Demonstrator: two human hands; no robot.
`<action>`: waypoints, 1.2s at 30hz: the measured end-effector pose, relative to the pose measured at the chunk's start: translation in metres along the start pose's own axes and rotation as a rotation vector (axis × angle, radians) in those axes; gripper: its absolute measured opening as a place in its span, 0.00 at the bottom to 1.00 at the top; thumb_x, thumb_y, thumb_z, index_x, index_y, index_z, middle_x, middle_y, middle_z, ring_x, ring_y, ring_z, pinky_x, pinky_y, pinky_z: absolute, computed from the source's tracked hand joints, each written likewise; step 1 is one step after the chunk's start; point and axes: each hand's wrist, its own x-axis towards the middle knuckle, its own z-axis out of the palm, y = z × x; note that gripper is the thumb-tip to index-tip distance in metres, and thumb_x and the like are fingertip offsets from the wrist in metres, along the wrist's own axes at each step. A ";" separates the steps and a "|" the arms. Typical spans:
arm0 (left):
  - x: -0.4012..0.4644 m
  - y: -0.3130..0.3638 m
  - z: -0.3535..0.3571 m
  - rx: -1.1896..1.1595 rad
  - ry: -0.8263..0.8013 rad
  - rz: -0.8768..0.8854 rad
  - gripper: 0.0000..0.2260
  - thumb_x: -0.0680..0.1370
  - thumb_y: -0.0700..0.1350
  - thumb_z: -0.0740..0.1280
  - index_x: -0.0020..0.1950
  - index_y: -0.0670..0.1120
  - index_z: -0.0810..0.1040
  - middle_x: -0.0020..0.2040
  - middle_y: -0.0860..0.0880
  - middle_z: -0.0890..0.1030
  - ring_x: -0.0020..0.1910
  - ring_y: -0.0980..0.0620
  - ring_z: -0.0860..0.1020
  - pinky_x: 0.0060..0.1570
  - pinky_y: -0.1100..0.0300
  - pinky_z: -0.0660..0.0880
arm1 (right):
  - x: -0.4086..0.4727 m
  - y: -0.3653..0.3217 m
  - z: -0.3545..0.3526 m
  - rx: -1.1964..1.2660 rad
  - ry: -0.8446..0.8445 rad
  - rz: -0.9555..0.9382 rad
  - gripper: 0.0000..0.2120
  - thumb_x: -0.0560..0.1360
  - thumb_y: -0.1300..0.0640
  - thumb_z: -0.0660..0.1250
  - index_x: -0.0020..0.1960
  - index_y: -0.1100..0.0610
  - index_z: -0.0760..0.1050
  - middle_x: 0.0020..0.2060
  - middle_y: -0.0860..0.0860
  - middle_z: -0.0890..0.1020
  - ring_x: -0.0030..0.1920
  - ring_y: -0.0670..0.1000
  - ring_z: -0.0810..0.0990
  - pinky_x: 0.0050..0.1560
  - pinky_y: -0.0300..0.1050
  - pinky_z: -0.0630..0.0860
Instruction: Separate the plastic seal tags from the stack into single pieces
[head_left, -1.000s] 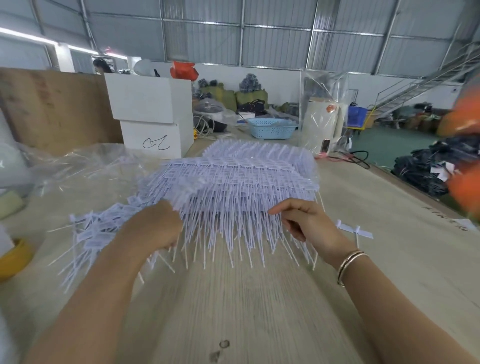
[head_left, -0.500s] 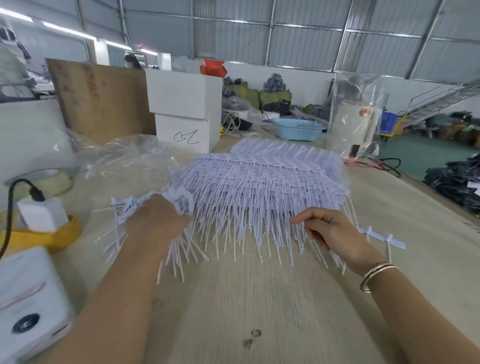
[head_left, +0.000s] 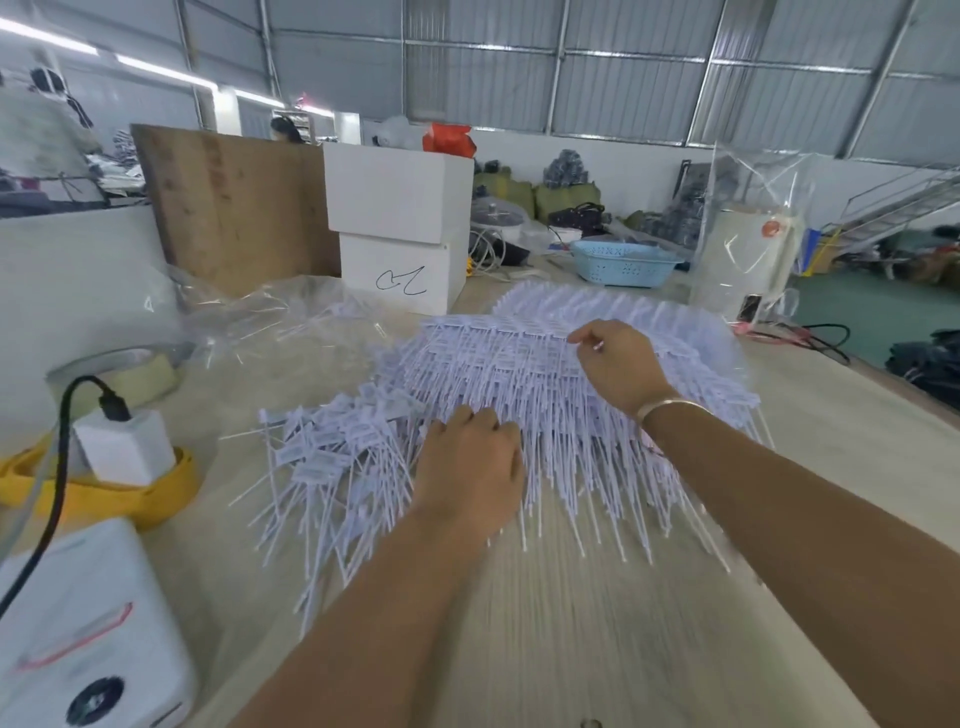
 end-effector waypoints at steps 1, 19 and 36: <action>0.000 -0.001 0.002 -0.002 -0.003 0.009 0.12 0.79 0.49 0.56 0.55 0.49 0.76 0.54 0.50 0.76 0.57 0.48 0.71 0.57 0.52 0.70 | 0.012 0.002 0.007 -0.077 -0.024 0.006 0.12 0.78 0.61 0.59 0.58 0.58 0.77 0.57 0.56 0.77 0.52 0.53 0.76 0.52 0.40 0.70; 0.003 0.005 0.006 -0.070 0.065 0.034 0.10 0.79 0.51 0.55 0.53 0.52 0.75 0.51 0.55 0.75 0.53 0.53 0.69 0.52 0.59 0.66 | 0.052 0.004 0.040 -0.584 -0.153 0.121 0.17 0.79 0.53 0.54 0.65 0.58 0.69 0.62 0.55 0.70 0.60 0.56 0.73 0.63 0.54 0.62; 0.002 -0.001 0.006 -0.100 0.099 0.001 0.10 0.78 0.49 0.57 0.53 0.52 0.77 0.50 0.56 0.77 0.51 0.55 0.72 0.52 0.60 0.72 | 0.060 0.010 0.030 -0.760 -0.049 0.040 0.17 0.77 0.58 0.57 0.66 0.57 0.68 0.63 0.56 0.71 0.64 0.57 0.69 0.69 0.56 0.56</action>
